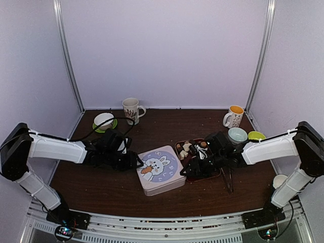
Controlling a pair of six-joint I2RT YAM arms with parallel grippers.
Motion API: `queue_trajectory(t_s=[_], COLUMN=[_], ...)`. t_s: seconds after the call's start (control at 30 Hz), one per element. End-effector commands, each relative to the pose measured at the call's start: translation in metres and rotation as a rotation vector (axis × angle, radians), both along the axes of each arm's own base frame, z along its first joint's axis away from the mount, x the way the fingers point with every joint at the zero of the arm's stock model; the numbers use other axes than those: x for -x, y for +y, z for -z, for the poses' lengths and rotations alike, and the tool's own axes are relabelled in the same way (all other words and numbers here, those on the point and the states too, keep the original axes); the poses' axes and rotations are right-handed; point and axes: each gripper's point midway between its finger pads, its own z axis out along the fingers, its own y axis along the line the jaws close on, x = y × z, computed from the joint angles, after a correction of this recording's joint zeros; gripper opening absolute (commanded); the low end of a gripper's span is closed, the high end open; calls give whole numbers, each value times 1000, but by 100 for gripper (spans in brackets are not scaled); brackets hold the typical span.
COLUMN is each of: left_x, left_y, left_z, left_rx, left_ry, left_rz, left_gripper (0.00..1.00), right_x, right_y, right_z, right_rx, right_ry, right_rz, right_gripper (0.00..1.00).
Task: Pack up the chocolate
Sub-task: Rotate the packing box at the center of the board.
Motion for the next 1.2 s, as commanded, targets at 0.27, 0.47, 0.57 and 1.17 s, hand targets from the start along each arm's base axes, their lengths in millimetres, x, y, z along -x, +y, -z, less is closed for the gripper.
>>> queue_trajectory(t_s=[0.27,0.47,0.57,1.17], left_x=[-5,-2,4,7], left_y=[-16,-4,1,-19], left_z=[-9,-16,-21,-9], left_rx=[76,75,87,169], left_ry=[-11,-32,-41,16], left_rz=[7,-30,-40,-11], left_gripper=[63,71,76,34], right_x=[-13,-35,-41,-48], right_y=[-8,-5,-1,21], right_z=[-21,-39,-38,-23], right_rx=[15,29,37,17], right_ry=[-124,-202,-214,-166], right_rz=[17,15,5,-50], right_gripper=[67,79,85,70])
